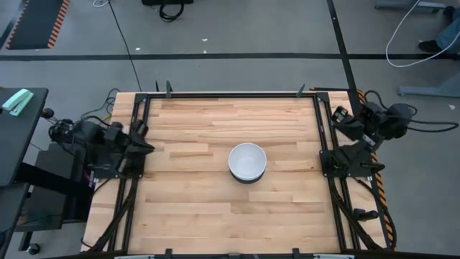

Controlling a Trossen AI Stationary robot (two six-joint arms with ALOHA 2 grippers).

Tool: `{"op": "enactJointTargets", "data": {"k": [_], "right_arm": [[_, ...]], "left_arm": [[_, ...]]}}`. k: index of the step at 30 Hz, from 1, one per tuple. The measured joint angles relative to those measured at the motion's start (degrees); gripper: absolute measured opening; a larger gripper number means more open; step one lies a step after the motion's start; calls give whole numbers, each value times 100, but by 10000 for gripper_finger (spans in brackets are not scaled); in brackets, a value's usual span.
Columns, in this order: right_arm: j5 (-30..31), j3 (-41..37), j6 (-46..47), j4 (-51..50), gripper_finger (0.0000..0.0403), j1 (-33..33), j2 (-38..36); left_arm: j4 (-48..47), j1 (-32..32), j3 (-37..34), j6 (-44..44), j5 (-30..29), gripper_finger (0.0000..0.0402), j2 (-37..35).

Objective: Nest bowls inside each other
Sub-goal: Return to Home Position

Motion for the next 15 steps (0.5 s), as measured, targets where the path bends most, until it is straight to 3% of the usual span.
{"op": "enactJointTargets", "data": {"k": [11,15], "right_arm": [[22,606,-235,7,18,0,-144],[34,621,-291,-47,18,0,-321]], "left_arm": [[-541,0,1,373,0,28,-1287],[-669,-2,19,451,2,34,-1308]]}}
